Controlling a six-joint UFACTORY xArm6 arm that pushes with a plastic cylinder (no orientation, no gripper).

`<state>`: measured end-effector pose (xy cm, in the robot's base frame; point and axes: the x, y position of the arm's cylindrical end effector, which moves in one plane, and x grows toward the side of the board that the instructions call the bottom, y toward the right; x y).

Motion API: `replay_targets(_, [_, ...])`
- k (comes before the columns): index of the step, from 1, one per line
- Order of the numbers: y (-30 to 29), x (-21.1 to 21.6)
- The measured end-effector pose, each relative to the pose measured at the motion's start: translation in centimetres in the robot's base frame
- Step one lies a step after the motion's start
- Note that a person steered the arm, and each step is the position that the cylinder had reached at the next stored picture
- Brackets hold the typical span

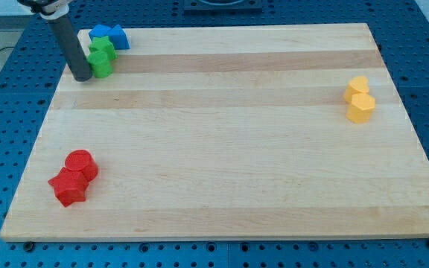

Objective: Place your arm to the right center of the board

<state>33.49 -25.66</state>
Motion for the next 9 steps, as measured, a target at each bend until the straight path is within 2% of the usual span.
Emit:
replay_targets(1, [2.1, 2.9])
replay_targets(2, [6.9, 6.7])
replay_targets(5, [9.6, 8.4])
replay_targets(7, [24.3, 13.5])
replay_targets(9, [44.1, 15.5])
